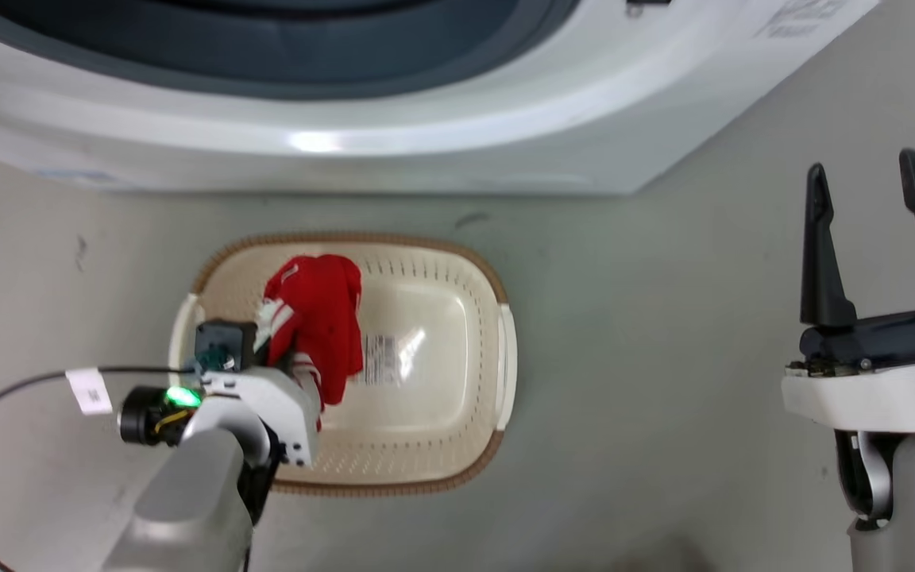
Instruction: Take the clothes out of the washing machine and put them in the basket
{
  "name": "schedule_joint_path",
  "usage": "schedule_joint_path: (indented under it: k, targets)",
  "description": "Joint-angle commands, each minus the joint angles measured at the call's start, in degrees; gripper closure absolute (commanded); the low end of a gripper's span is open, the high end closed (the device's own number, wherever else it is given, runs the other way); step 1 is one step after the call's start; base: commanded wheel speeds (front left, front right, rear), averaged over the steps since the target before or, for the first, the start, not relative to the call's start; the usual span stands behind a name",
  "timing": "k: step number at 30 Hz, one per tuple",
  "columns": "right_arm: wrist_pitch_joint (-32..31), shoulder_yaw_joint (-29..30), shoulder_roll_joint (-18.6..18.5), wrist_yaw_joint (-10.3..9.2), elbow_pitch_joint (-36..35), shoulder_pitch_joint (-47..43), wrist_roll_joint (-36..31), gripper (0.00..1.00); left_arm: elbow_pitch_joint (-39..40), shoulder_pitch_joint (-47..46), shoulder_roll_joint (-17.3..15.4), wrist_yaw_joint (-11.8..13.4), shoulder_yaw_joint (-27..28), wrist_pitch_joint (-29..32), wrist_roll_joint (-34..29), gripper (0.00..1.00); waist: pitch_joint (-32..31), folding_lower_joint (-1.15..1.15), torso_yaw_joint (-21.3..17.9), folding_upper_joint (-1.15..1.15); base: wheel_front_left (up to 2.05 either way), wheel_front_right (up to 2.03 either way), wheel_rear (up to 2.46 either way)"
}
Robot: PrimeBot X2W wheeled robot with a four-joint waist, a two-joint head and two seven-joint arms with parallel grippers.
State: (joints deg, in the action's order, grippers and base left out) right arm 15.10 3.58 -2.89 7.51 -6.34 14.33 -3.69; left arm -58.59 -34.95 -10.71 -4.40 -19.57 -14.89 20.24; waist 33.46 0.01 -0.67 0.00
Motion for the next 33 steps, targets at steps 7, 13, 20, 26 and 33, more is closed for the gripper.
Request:
schedule_joint_path:
  k: [7,13,20,26,33]
  targets:
    - [0.10,1.22,0.01,-0.05,-4.37,2.01,-2.33,0.00,-3.95,-7.14,-0.41,-0.41,1.00,-0.31,-0.76,1.00,12.40,-0.01,-2.06,0.00,0.00,0.00,0.00]
    - [0.11,2.48,0.01,-0.05,-7.44,2.21,-2.78,0.00,-5.75,-11.13,0.38,0.23,2.07,-0.31,-0.90,1.00,16.96,-0.01,-2.02,0.00,0.00,0.00,0.00]
    - [0.10,2.45,0.01,-0.05,-8.98,2.14,-4.08,0.00,-8.49,-14.86,1.62,1.37,3.09,-0.32,-0.82,1.00,20.22,-0.01,-1.90,0.00,0.00,0.00,0.00]
    - [0.10,2.40,0.01,-0.05,-9.32,1.36,-4.63,0.00,-9.14,-14.58,2.32,1.68,3.93,-0.32,-1.12,1.00,20.84,-0.01,-1.94,0.00,0.00,0.00,0.00]
    - [0.10,2.48,0.01,-0.05,-8.43,1.32,-4.80,0.00,-7.86,-12.47,2.30,1.40,2.95,-0.32,-3.07,0.00,18.33,-0.01,-1.82,0.00,0.00,0.00,0.00]
